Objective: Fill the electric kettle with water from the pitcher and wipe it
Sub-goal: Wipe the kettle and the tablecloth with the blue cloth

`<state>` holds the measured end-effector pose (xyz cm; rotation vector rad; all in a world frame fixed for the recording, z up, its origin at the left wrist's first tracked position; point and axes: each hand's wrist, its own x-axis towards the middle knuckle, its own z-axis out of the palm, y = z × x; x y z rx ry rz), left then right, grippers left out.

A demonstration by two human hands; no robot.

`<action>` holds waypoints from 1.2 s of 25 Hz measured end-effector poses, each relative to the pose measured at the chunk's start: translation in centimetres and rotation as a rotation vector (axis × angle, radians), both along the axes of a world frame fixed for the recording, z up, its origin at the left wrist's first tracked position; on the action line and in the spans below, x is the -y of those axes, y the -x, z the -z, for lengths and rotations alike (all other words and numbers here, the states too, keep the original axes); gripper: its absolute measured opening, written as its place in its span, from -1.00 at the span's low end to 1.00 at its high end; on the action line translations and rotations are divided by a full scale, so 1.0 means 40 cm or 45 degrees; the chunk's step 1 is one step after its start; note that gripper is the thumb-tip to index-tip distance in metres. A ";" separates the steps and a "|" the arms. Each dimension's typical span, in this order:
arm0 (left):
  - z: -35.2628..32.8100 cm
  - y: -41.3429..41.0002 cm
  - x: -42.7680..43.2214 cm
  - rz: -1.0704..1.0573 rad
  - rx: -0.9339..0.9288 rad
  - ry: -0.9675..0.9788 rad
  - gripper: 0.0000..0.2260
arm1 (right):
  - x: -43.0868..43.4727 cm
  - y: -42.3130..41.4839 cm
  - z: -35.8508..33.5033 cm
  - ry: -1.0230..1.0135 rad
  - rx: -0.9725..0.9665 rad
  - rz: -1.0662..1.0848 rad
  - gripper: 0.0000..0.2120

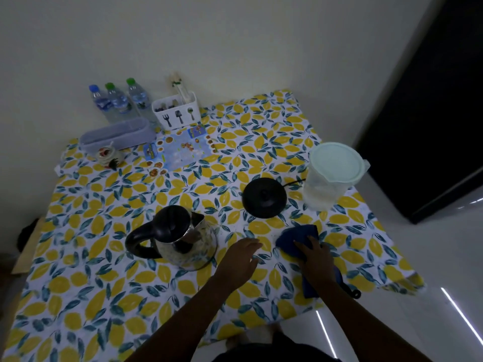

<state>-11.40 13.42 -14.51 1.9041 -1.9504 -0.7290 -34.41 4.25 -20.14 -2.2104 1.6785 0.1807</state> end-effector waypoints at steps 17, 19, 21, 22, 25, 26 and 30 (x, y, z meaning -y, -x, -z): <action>-0.245 -0.341 -0.140 -0.915 0.214 0.341 -0.46 | 0.038 -0.570 -0.372 -0.195 1.074 -0.399 -0.62; -0.241 -0.358 -0.152 -0.939 0.105 0.227 -0.41 | 0.034 -0.652 -0.394 -0.304 0.944 -0.595 -0.64; -0.239 -0.373 -0.157 -0.884 0.040 0.213 -0.39 | 0.025 -0.723 -0.405 -0.428 0.768 -0.773 -0.69; -0.243 -0.384 -0.156 -0.857 0.028 0.210 -0.39 | 0.025 -0.750 -0.407 -0.478 0.704 -0.790 -0.67; -0.238 -0.407 -0.154 -0.837 0.020 0.234 -0.43 | 0.040 -0.774 -0.412 -0.604 0.622 -0.689 -0.43; -0.236 -0.407 -0.156 -0.847 0.020 0.243 -0.42 | 0.039 -0.769 -0.407 -0.589 0.651 -0.669 -0.40; -0.194 -0.409 -0.166 -0.909 -0.008 0.308 -0.30 | -0.007 -0.711 -0.339 -0.238 0.766 -0.686 -0.51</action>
